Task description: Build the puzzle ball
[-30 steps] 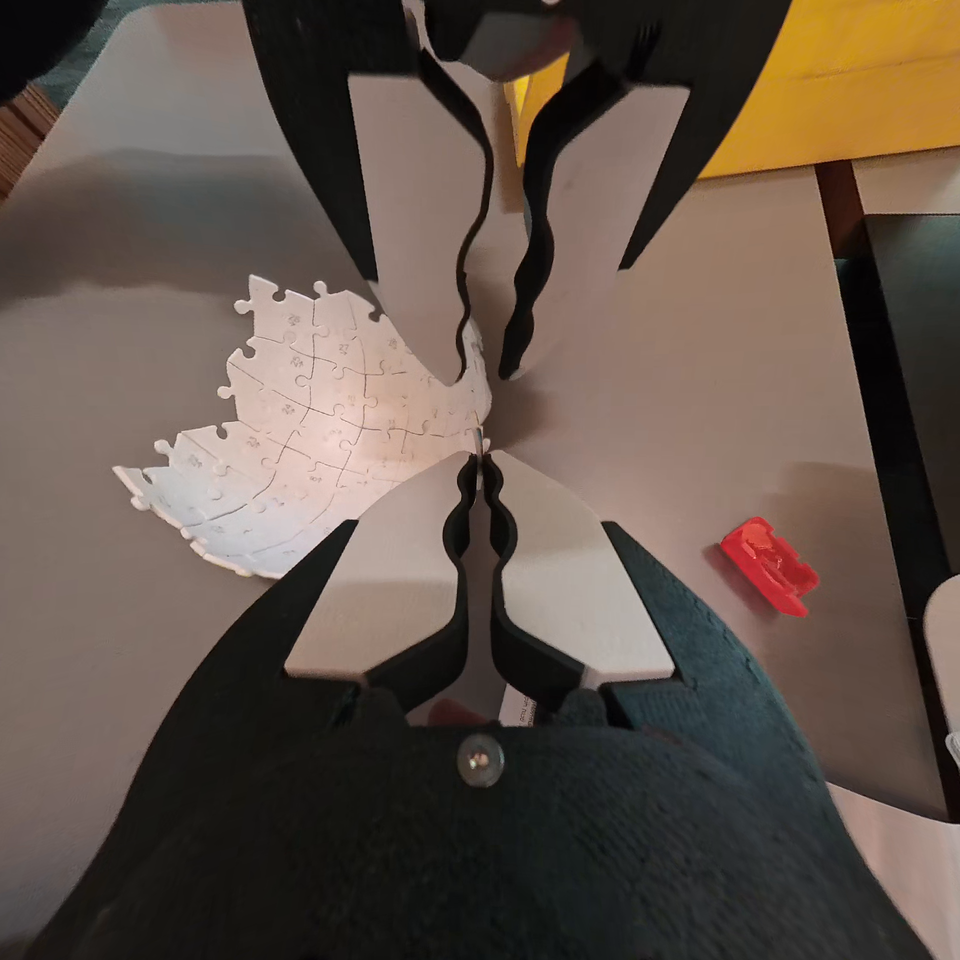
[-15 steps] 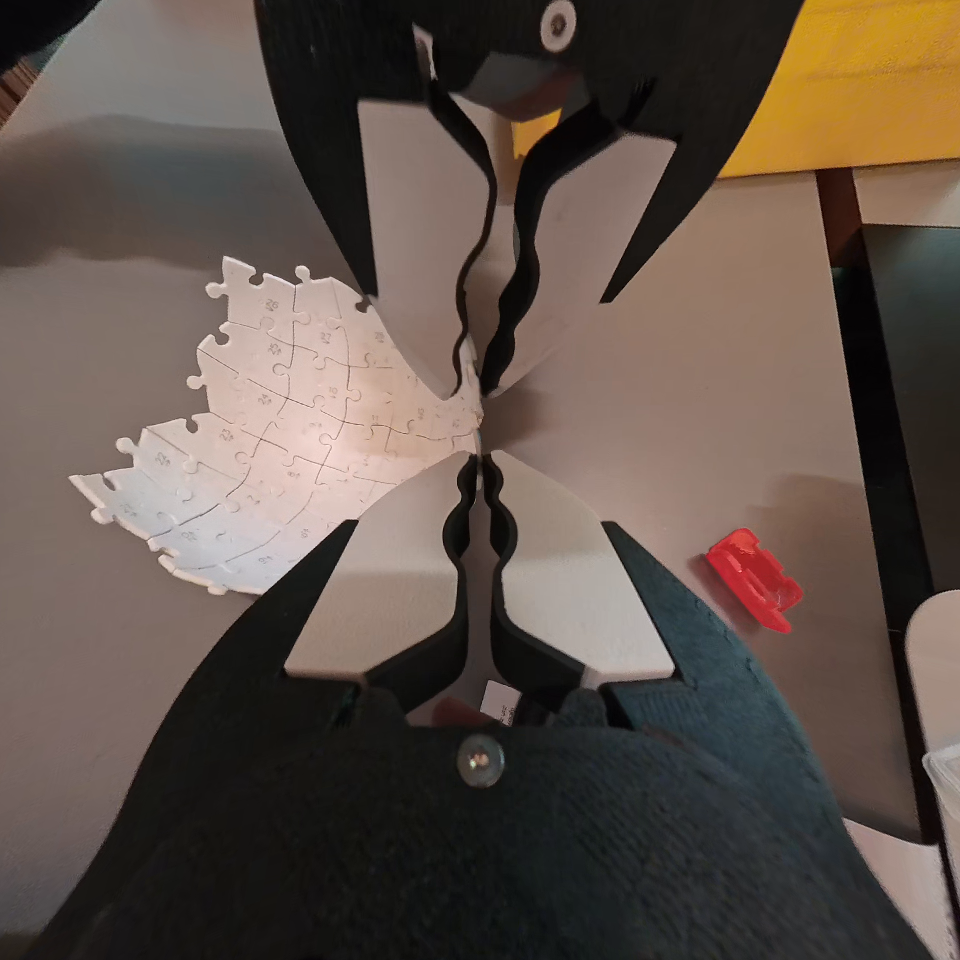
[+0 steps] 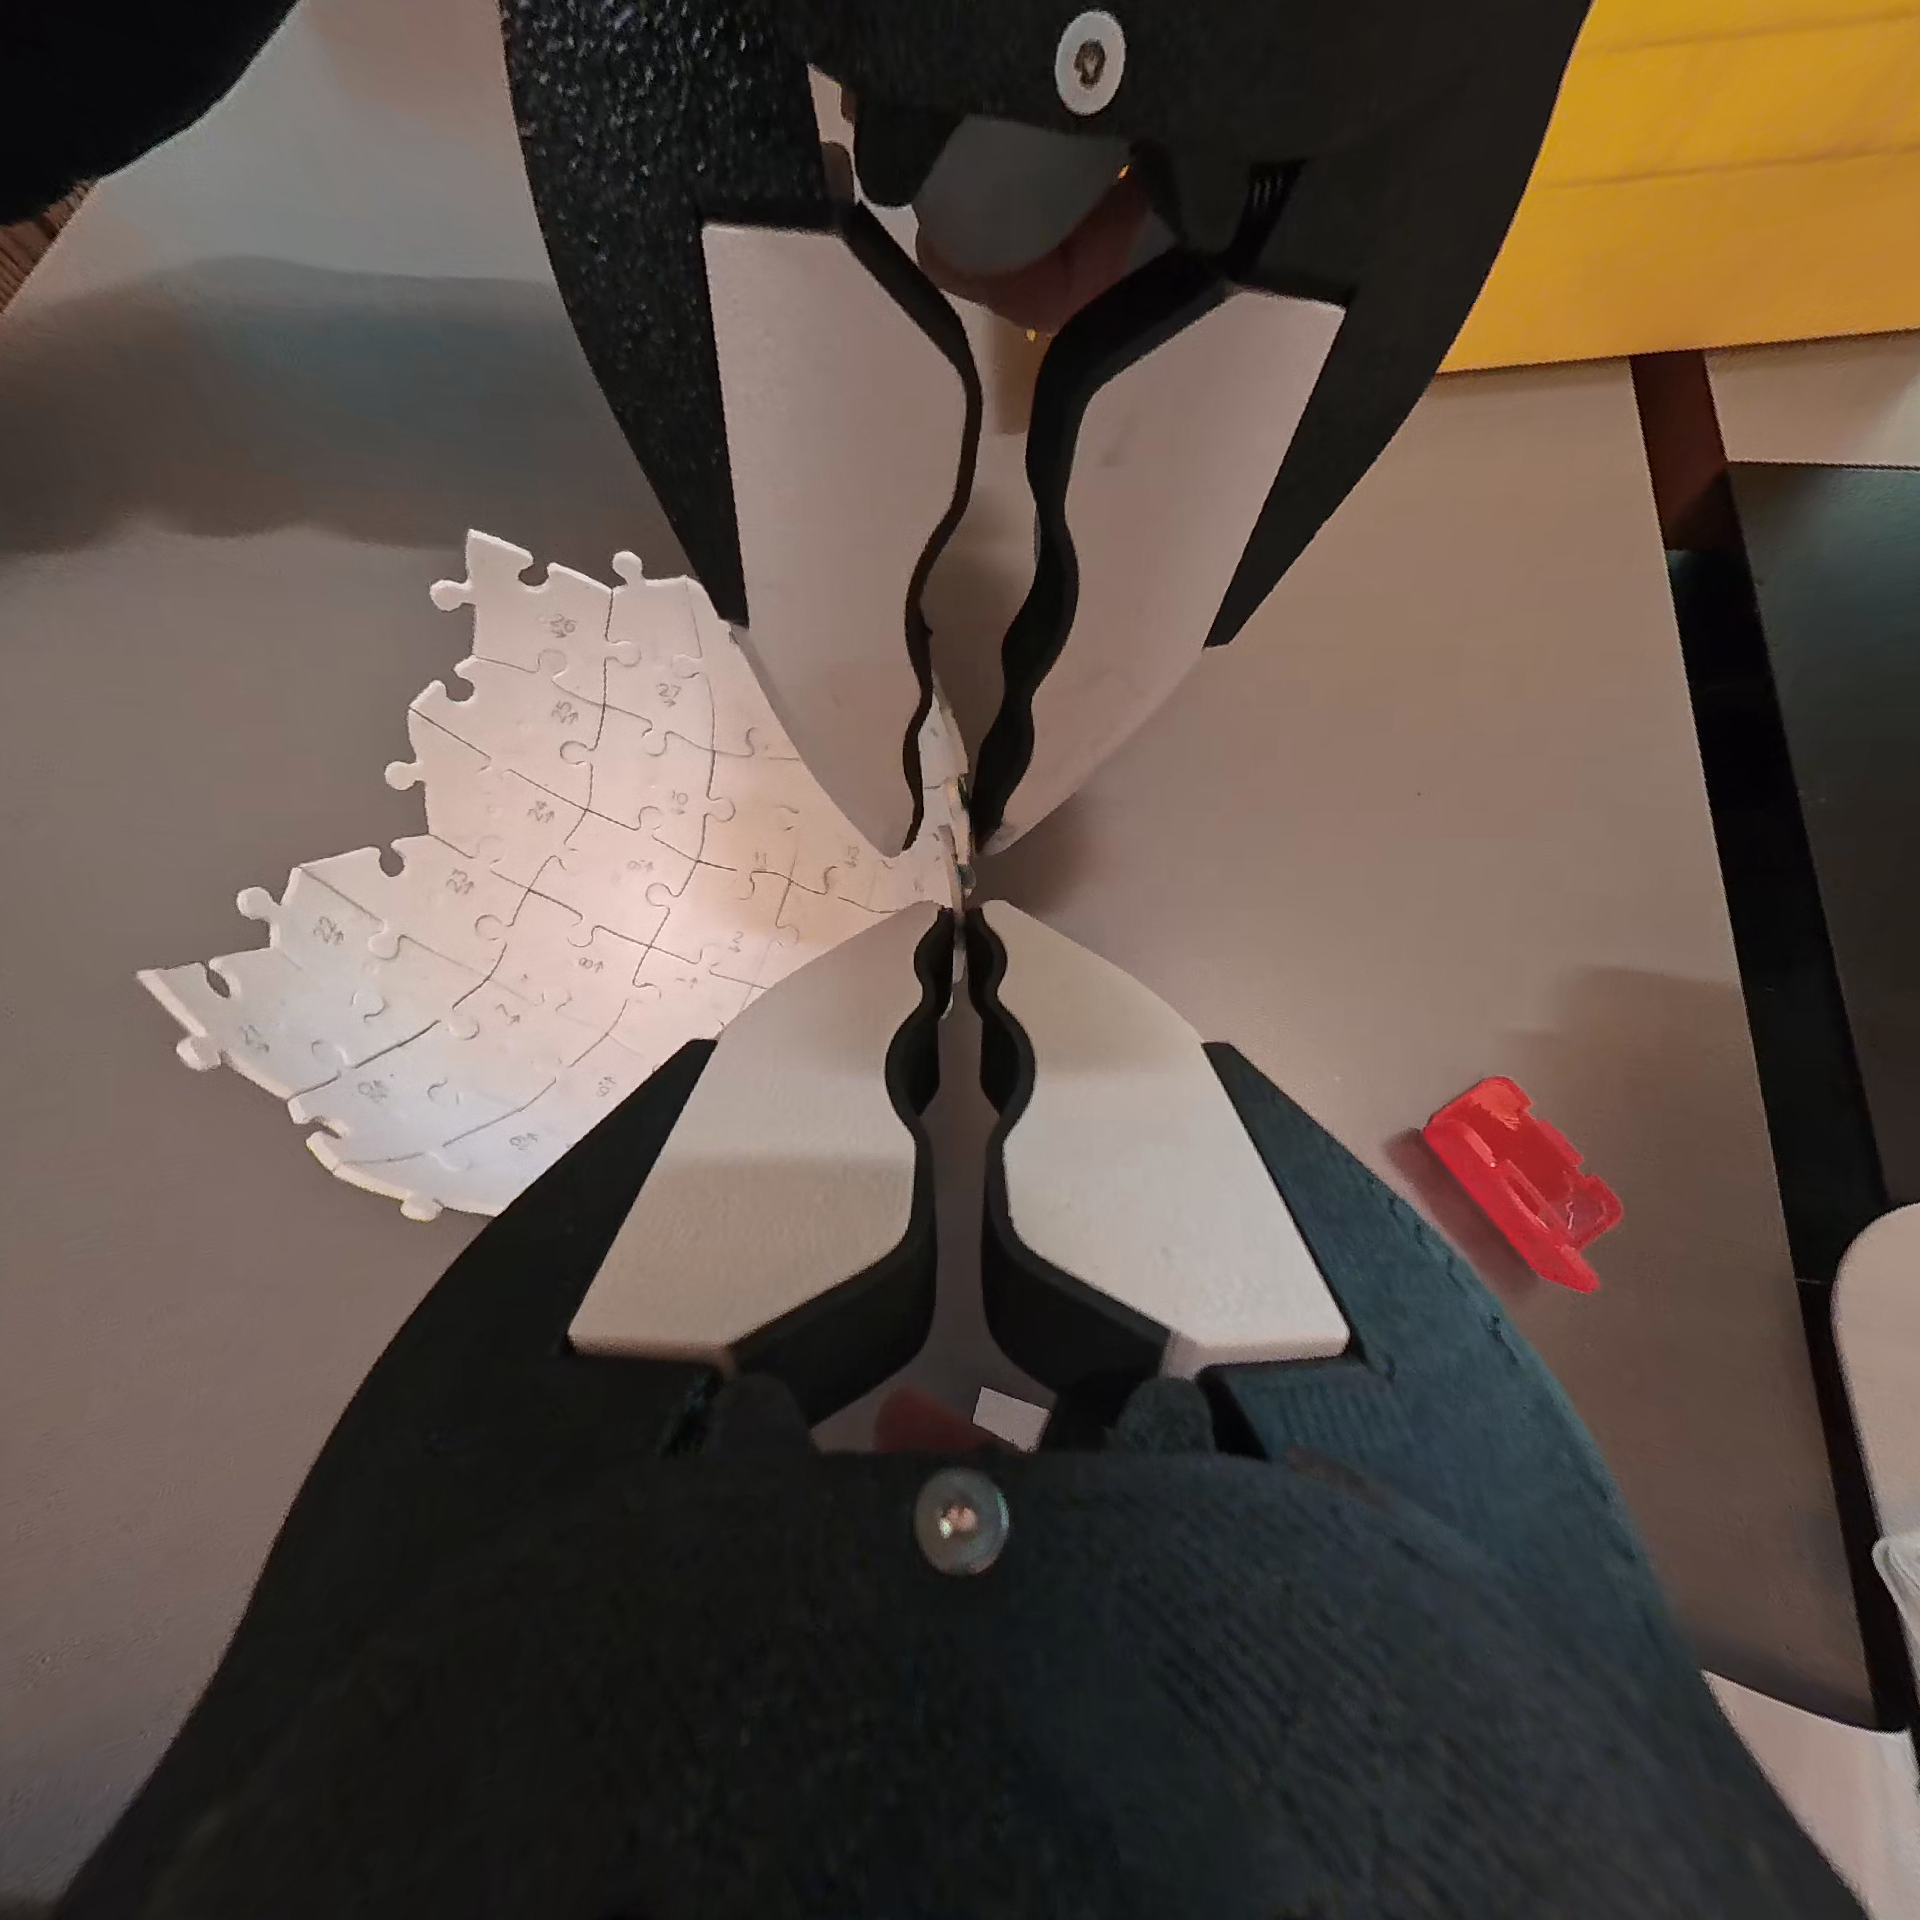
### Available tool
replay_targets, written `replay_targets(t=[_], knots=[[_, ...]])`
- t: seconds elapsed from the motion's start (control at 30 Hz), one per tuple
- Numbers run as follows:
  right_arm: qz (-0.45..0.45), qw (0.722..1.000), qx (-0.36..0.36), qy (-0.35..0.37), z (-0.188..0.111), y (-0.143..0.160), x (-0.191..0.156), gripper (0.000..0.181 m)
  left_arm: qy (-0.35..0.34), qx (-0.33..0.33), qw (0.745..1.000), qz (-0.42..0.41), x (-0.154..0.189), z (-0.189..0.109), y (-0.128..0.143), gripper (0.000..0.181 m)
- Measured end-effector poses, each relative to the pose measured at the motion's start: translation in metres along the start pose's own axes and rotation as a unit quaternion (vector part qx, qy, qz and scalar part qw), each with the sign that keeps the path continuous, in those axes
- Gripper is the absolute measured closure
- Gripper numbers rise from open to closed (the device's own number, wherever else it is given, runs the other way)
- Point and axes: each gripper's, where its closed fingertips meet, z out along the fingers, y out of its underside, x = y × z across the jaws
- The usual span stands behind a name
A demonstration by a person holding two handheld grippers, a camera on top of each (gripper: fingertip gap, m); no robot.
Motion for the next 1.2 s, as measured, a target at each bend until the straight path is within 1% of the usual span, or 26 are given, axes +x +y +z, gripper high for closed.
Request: replay_targets(t=[0.2,0.53,0.73,0.87,1.2], knots=[[0.017,1.000,-0.008,0.012,-0.002,0.003,0.004,0.178,-0.009,-0.016,1.000,0.018,-0.002,0.000,0.004,0.170],[0.037,0.999,-0.003,0.017,0.000,0.005,0.006,0.179,-0.020,-0.020,0.999,0.018,-0.006,0.002,0.004,0.170],[0.046,0.999,0.001,0.018,0.001,0.005,0.007,0.179,-0.026,-0.009,0.999,0.015,-0.007,0.000,-0.003,0.170],[0.049,0.999,0.002,0.020,0.001,0.004,0.007,0.179,-0.031,-0.016,0.999,0.024,-0.008,0.002,-0.003,0.170],[0.053,0.998,-0.005,0.016,-0.001,0.008,0.007,0.179,-0.036,-0.023,0.999,0.032,-0.010,0.004,-0.004,0.175]])
